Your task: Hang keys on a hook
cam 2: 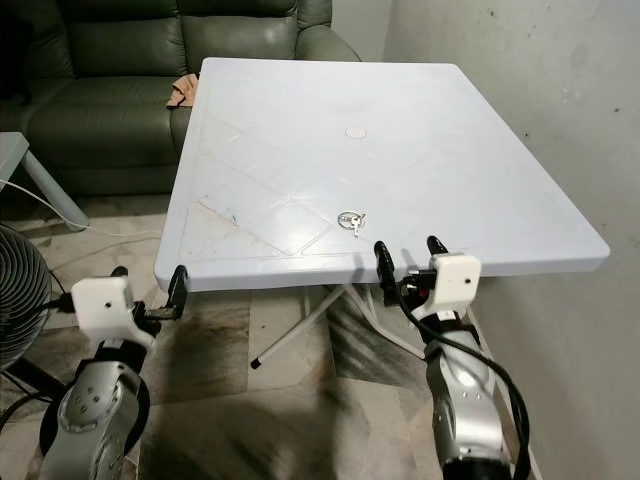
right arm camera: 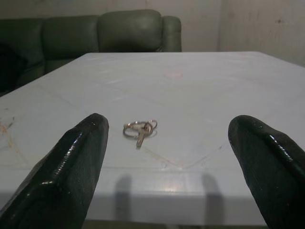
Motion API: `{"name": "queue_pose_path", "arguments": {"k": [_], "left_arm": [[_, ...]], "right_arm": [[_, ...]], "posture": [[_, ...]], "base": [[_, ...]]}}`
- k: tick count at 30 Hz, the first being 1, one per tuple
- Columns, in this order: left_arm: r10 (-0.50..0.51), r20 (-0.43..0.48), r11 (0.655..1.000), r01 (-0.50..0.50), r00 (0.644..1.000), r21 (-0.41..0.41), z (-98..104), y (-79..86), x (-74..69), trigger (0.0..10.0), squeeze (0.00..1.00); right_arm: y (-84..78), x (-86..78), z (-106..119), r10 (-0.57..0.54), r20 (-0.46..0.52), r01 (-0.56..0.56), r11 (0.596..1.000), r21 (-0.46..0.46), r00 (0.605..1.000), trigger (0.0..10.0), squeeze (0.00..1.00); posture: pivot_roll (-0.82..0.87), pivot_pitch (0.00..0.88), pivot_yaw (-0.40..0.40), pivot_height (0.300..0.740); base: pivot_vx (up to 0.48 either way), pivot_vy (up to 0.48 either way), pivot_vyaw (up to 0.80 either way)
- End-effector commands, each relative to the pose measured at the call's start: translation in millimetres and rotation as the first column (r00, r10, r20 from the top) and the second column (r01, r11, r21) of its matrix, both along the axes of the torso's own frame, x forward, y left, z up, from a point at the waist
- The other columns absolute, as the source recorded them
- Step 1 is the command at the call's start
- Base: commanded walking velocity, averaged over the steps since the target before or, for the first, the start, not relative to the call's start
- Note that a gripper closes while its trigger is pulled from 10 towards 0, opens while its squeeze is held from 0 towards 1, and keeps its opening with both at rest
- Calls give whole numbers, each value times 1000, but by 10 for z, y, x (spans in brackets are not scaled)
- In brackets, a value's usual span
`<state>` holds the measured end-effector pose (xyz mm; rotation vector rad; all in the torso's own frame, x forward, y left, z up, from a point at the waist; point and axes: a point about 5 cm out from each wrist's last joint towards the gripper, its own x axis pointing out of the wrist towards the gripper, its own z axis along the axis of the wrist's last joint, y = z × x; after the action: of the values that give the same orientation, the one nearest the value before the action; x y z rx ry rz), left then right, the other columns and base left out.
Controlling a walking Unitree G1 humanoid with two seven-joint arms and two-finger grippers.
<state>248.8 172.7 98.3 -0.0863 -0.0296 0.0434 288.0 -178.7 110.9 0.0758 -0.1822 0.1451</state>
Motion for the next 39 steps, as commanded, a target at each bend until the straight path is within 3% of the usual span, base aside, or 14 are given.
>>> {"name": "queue_pose_path", "arguments": {"k": [1, 4, 10, 28, 39], "left_arm": [[-1, 6, 1000, 1, 1000, -5, -6, 15, -14, 10000, 0], [33, 3, 999, -33, 999, -41, -38, 137, -22, 10000, 0], [25, 25, 999, -24, 999, -44, -7, 162, -3, 10000, 0], [-75, 63, 997, 76, 995, -18, 127, 95, 241, 10000, 0], [-98, 65, 995, 99, 993, -24, 133, 42, 307, 10000, 0]], "right_arm": [[4, -10, 62, -1, 25, 1, 1000, -9, 1000, 10000, 0], [78, -30, -6, -2, 1, 2, 1000, -16, 1000, 10000, 0], [82, -11, -10, -10, -8, 10, 1000, -23, 1000, 10000, 0], [138, 22, 44, -65, 26, 65, 998, 14, 998, 10000, 0], [121, -17, 26, -76, 24, 76, 997, 12, 997, 10000, 0]], "posture": [[-42, 69, -11, 740], [-33, 55, -9, 740], [-28, 50, -1, 740], [-76, 22, 80, 740], [-103, 21, 89, 740]], "base": [[0, 0, 0], [0, 0, 0], [0, 0, 0], [0, 0, 0], [0, 0, 0]]}}
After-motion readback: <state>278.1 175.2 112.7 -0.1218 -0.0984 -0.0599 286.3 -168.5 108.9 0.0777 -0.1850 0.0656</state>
